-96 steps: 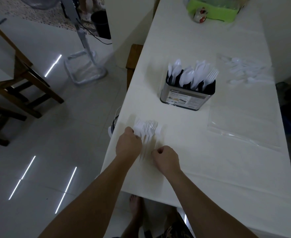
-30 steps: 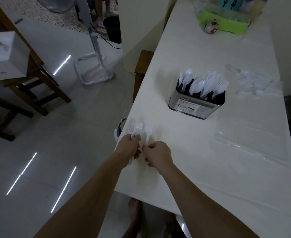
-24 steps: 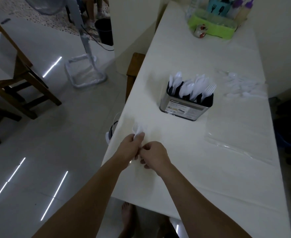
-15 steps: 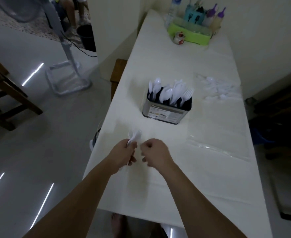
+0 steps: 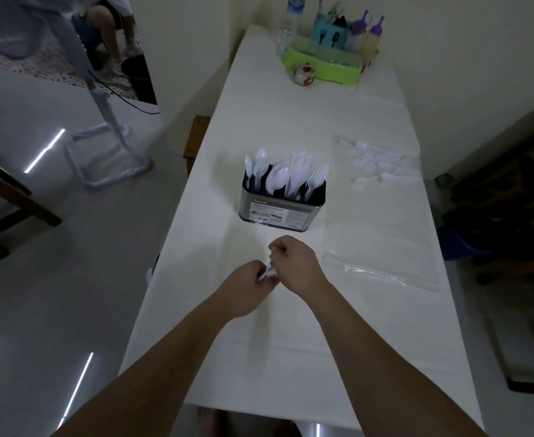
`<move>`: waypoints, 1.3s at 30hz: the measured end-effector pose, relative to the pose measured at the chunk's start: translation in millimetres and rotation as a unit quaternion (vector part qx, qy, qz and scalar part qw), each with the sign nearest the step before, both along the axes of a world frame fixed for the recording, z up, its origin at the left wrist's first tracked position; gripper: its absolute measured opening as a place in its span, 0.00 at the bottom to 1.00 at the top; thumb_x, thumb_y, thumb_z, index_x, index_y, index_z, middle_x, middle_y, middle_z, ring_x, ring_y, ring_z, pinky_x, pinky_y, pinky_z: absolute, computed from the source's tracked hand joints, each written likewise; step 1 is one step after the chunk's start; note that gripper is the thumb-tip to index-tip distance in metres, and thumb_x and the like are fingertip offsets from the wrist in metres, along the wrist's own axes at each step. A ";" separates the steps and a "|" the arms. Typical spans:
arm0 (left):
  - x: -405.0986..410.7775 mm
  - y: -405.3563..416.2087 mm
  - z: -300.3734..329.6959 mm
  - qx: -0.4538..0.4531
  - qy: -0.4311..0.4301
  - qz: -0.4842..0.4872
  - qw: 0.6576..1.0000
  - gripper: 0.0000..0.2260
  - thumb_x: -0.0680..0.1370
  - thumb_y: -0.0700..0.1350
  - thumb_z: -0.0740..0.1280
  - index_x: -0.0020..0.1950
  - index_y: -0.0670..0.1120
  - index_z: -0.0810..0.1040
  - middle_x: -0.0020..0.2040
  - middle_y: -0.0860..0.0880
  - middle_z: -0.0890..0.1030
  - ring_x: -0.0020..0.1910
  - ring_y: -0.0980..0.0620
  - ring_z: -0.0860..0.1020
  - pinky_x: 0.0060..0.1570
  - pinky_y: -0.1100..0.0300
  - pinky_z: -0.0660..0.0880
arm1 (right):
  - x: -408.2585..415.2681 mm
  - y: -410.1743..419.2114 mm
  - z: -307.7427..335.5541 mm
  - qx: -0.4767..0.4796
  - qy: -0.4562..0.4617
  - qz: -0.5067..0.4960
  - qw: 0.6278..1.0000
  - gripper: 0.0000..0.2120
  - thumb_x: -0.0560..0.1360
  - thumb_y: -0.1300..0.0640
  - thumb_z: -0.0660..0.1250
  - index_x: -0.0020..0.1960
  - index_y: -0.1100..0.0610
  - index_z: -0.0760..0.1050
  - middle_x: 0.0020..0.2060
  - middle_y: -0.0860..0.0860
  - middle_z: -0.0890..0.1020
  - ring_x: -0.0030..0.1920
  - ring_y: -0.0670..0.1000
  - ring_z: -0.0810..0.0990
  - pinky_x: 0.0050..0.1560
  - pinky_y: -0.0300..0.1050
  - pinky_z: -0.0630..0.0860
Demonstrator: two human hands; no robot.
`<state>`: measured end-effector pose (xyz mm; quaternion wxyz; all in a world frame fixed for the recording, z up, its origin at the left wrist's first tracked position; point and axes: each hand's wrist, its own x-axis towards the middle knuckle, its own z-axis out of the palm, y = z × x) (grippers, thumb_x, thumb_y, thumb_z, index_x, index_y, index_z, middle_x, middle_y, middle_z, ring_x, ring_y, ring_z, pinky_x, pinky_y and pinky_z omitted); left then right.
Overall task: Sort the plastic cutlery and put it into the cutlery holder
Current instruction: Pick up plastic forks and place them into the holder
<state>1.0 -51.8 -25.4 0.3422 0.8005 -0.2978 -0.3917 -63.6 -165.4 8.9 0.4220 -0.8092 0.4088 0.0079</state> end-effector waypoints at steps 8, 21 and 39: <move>-3.0 -25.9 2.8 -0.047 -0.062 -0.032 0.996 0.07 0.79 0.48 0.67 0.44 0.50 0.70 0.37 0.55 0.74 0.36 0.55 0.73 0.34 0.61 0.66 | -16.6 -38.6 12.1 0.016 0.029 0.017 0.999 0.16 0.78 0.43 0.62 0.52 0.56 0.76 0.45 0.54 0.82 0.38 0.54 0.81 0.38 0.46 0.78; -1.9 -81.9 22.6 -0.086 -0.240 -0.043 0.966 0.12 0.79 0.53 0.66 0.53 0.45 0.72 0.46 0.47 0.79 0.45 0.44 0.78 0.39 0.56 0.68 | -26.7 -86.1 45.0 0.222 -0.072 -0.116 0.965 0.08 0.76 0.56 0.66 0.52 0.60 0.77 0.39 0.56 0.83 0.32 0.51 0.79 0.31 0.41 0.73; 19.5 -129.2 31.0 -0.044 -0.338 -0.084 0.936 0.17 0.77 0.62 0.62 0.55 0.52 0.78 0.45 0.51 0.83 0.46 0.47 0.82 0.44 0.50 0.79 | -23.8 -125.4 69.6 0.268 -0.106 -0.081 0.954 0.06 0.77 0.59 0.67 0.53 0.59 0.79 0.36 0.56 0.82 0.29 0.49 0.77 0.28 0.40 0.71</move>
